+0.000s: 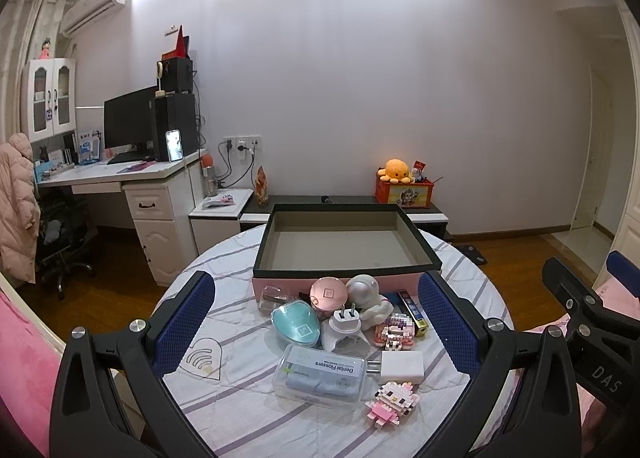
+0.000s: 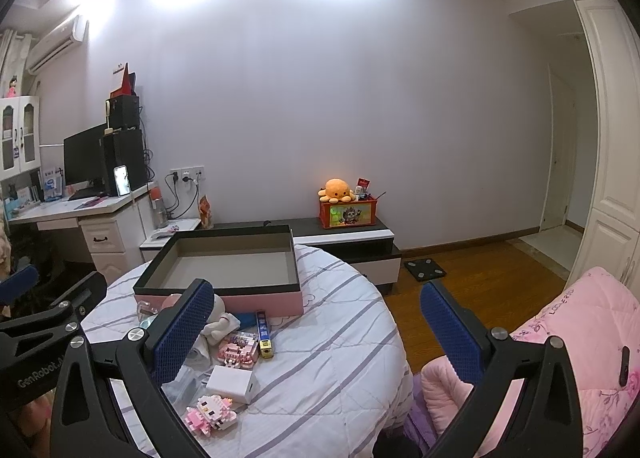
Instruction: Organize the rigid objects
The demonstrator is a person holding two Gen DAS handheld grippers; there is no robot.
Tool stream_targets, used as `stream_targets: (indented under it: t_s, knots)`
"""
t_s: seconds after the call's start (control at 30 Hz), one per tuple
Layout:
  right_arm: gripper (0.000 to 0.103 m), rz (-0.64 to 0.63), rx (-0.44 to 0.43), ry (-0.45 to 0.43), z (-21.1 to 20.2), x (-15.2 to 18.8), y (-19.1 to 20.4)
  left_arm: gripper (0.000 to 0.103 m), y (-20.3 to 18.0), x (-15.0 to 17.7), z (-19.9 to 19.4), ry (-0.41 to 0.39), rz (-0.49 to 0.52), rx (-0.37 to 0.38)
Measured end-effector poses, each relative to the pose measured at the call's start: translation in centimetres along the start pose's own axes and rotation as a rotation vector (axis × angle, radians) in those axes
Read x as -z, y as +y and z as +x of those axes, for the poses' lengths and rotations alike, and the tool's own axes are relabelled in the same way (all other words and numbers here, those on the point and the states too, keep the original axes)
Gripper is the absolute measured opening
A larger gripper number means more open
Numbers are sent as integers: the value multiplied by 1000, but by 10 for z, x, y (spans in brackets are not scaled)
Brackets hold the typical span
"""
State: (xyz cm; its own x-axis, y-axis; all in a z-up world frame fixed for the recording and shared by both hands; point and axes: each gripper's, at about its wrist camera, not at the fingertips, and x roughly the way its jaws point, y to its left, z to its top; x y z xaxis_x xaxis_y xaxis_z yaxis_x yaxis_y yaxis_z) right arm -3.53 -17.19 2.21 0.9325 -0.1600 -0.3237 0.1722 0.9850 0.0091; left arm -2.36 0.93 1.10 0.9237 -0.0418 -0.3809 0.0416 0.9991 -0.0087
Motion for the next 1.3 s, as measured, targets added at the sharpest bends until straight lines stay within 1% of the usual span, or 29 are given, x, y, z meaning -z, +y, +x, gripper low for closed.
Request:
stream_targets:
  t_s: [0.17, 0.37, 0.53, 0.87, 1.1, 1.3]
  knots:
    - [103, 1, -3, 19, 2, 2, -1, 103, -3, 3, 6, 32, 7, -4]
    - [103, -4, -6, 74, 11, 7, -1, 103, -2, 10, 19, 95, 5, -2]
    - [103, -20, -8, 123, 25, 12, 0, 103, -4, 14, 33, 141, 8, -9]
    - [103, -33, -26, 232, 55, 26, 3, 103, -5, 29, 71, 274, 11, -2]
    - [103, -42, -42, 309, 80, 37, 6, 103, -2, 40, 92, 349, 3, -1]
    - [103, -40, -71, 360, 96, 47, 9, 103, 3, 47, 106, 392, -2, -3]
